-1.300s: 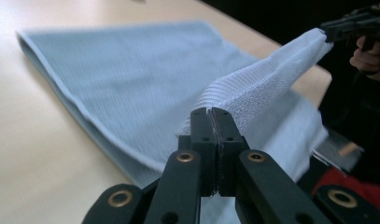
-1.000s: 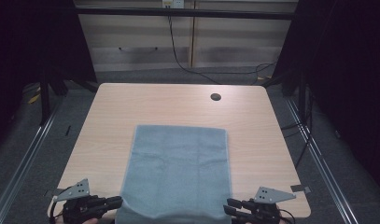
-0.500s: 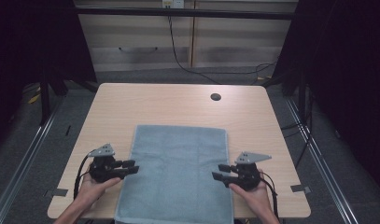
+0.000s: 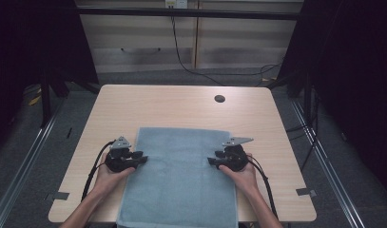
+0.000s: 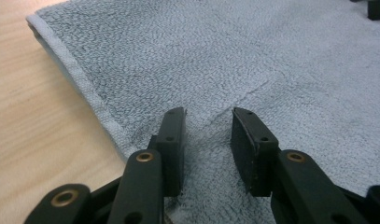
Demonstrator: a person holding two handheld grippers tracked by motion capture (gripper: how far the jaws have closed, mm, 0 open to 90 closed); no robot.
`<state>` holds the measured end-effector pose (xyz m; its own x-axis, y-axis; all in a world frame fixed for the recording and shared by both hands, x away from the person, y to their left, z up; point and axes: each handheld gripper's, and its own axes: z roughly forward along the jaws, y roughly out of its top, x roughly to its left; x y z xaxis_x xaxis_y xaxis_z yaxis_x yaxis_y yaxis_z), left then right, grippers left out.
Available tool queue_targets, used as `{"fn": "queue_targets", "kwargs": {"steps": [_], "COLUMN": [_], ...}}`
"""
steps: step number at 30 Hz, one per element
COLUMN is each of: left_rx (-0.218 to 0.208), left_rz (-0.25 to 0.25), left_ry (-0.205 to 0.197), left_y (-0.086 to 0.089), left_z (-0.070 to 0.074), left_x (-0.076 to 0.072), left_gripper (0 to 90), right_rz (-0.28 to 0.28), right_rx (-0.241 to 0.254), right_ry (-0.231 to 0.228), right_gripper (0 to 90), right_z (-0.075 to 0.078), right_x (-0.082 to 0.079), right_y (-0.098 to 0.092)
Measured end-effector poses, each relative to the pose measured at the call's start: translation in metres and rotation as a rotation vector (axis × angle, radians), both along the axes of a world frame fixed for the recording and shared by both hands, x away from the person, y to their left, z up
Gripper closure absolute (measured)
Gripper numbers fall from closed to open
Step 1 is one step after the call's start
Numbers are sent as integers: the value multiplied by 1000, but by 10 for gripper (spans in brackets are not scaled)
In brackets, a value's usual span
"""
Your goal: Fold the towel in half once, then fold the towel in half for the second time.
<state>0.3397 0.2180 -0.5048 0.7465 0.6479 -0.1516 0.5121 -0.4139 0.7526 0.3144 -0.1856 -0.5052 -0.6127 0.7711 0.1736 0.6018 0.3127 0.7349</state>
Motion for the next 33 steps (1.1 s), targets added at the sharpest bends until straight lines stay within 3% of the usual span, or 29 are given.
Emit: {"fn": "queue_targets", "kwargs": {"steps": [2,7,16,24,26,28,33], "left_rx": [-9,-28,-17,-30,-21,-40,-62], "left_rz": [-14,-45,-84,-117,-137,-140,-92], "left_ry": [-3,14,33,79,74,74,54], "left_y": [2,10,14,19,18,18,21], "left_z": [-2,-2,1,4,5,9,16], "left_x": [-6,-23,-58,-81,-83,-79,-57], "left_gripper": [666,691,693,695,666,637,586], "right_rz": [3,32,72,106,119,118,29], "right_rx": [-11,-30,-42,-58,-55,-32,29], "right_ry": [14,-9,-7,16,32,12,-27], "right_gripper": [531,533,534,533,535,539,524], "right_z": [1,0,2,6,8,11,24], "right_x": [-2,-14,-43,-72,-76,-75,-53], "right_y": [1,4,5,6,6,1,-23]}}
